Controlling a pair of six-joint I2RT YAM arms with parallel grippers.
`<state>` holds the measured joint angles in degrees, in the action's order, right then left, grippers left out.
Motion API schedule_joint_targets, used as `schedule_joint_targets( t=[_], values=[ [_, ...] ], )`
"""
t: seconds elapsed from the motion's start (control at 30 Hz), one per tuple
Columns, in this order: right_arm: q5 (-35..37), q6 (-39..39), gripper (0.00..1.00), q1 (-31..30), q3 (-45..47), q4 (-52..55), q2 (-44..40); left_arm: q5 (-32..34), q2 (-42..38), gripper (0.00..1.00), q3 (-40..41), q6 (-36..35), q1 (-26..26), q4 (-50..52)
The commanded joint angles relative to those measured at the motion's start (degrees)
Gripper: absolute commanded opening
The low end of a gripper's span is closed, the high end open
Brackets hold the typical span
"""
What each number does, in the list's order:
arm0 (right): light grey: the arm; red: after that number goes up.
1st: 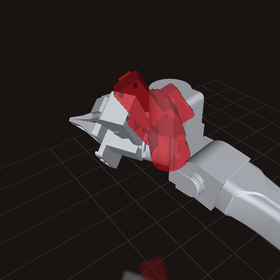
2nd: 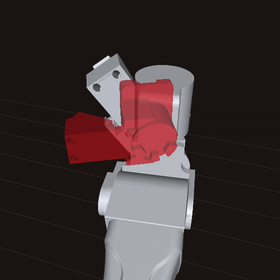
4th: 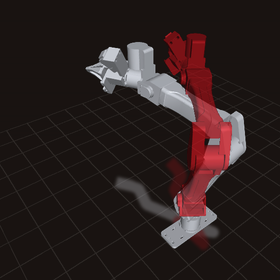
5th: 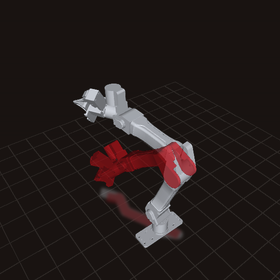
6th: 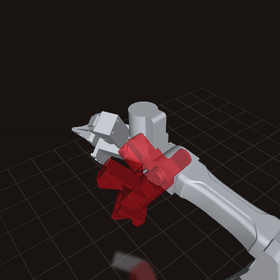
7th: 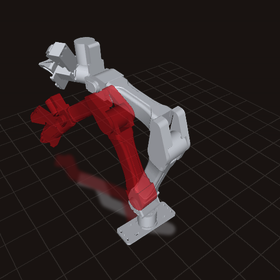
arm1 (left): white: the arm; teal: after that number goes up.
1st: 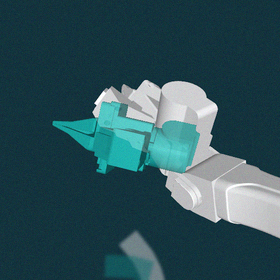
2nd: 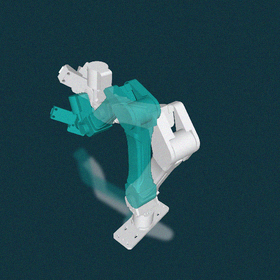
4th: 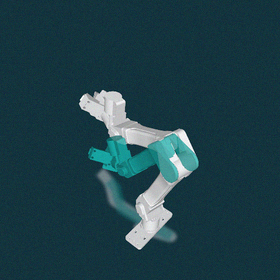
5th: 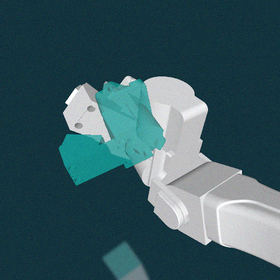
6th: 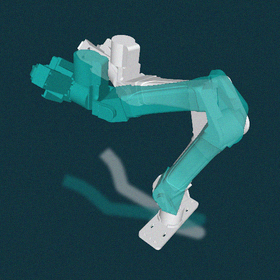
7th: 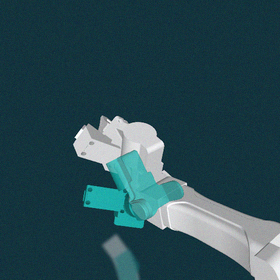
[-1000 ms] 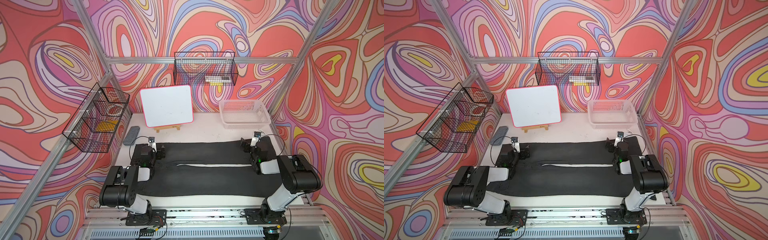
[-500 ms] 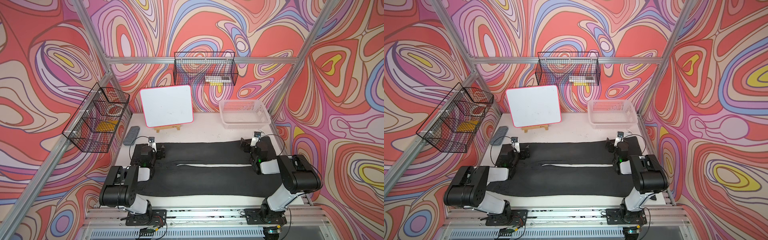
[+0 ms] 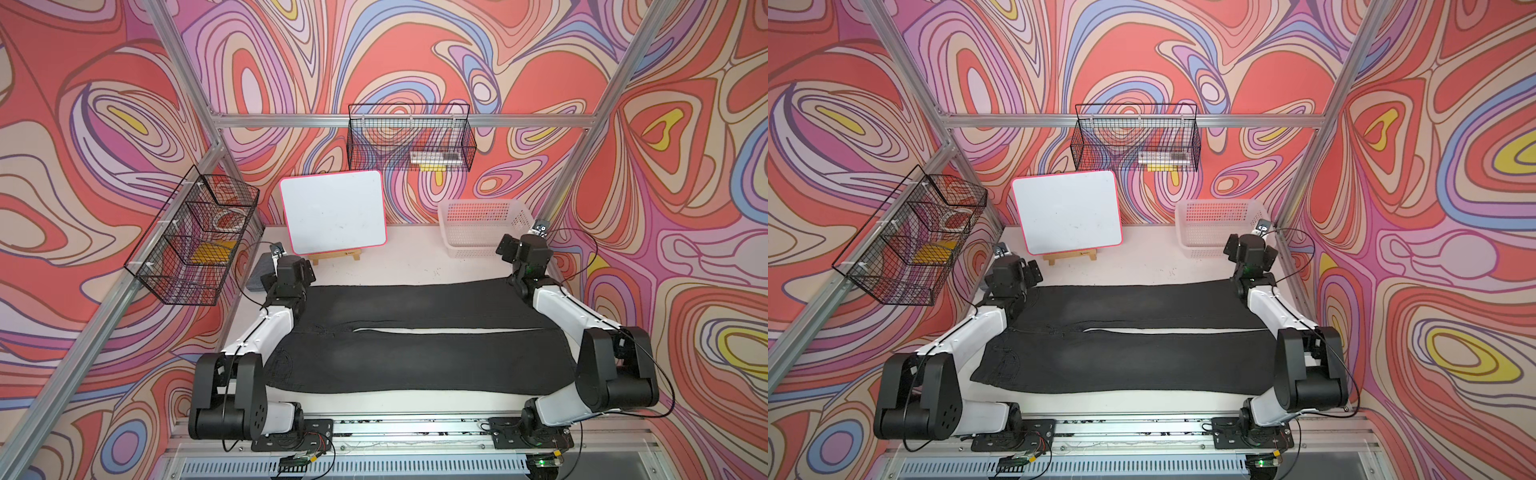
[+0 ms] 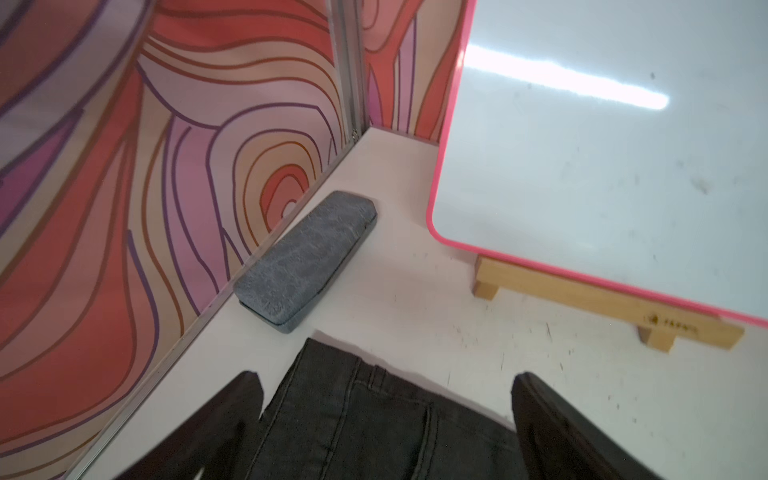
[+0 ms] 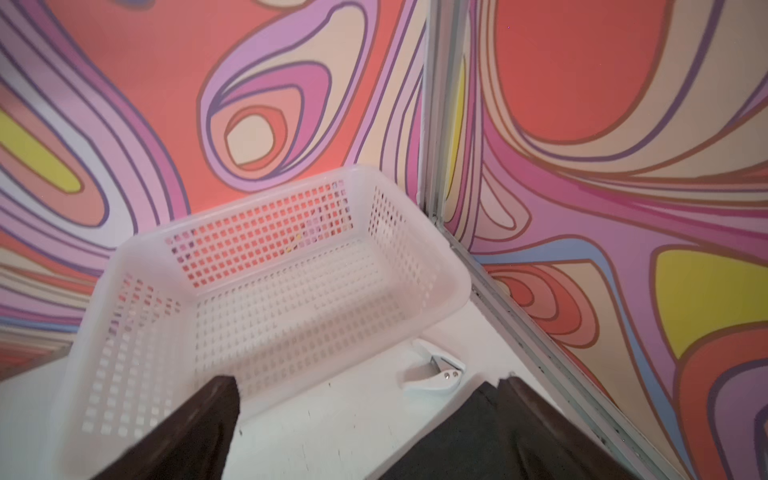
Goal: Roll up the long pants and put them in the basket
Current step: Fold the long pant at the center of the board.
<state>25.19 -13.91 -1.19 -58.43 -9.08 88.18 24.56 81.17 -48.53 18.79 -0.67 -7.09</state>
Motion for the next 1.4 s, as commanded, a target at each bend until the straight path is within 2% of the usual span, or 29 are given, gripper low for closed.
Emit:
schedule_joint_targets(
  t=[0.0, 0.07, 0.17, 0.27, 0.4, 0.67, 0.9, 1.1, 1.3, 1.37],
  values=[
    [3.95, -5.72, 0.98, -0.13, -2.27, 16.05, 3.98, 3.25, 5.58, 0.94, -2.58, 11.62, 1.50, 18.37],
    [3.29, -6.64, 0.98, -0.13, -3.94, 18.06, 4.84, 0.27, 9.19, 0.90, -6.15, 16.64, 4.17, 23.35],
    [2.43, -6.42, 0.98, -0.13, -5.60, 20.25, 5.74, -3.21, 12.65, 0.85, -8.83, 19.44, 6.91, 24.12],
    [1.73, -5.22, 0.98, -0.13, -6.92, 22.06, 6.34, -3.03, 15.69, 0.85, -11.70, 18.63, 8.15, 23.67],
    [1.32, -4.02, 0.98, 0.34, -8.03, 24.56, 7.34, -6.29, 21.30, 0.82, -17.30, 17.44, 9.08, 26.23],
    [-2.23, -11.18, 0.98, 6.64, -15.21, 37.21, 12.97, -7.77, 29.49, 0.76, -27.44, 17.25, 9.18, 36.70],
    [-3.45, -11.33, 0.98, 8.40, -17.40, 38.88, 14.96, -9.96, 33.31, 0.72, -31.25, 16.00, 9.81, 42.37],
    [-5.13, -12.23, 0.98, 11.19, -18.25, 39.93, 16.41, -12.00, 35.79, 0.50, -31.81, 15.90, 12.02, 44.19],
    [-8.94, -19.24, 0.98, 16.12, -19.92, 43.57, 21.18, -14.07, 34.84, 0.17, -30.52, 14.71, 12.18, 42.35],
    [-12.63, -20.47, 0.96, 17.18, -20.38, 42.09, 22.95, -14.35, 34.01, 0.14, -29.43, 14.39, 12.09, 41.28]
  ],
)
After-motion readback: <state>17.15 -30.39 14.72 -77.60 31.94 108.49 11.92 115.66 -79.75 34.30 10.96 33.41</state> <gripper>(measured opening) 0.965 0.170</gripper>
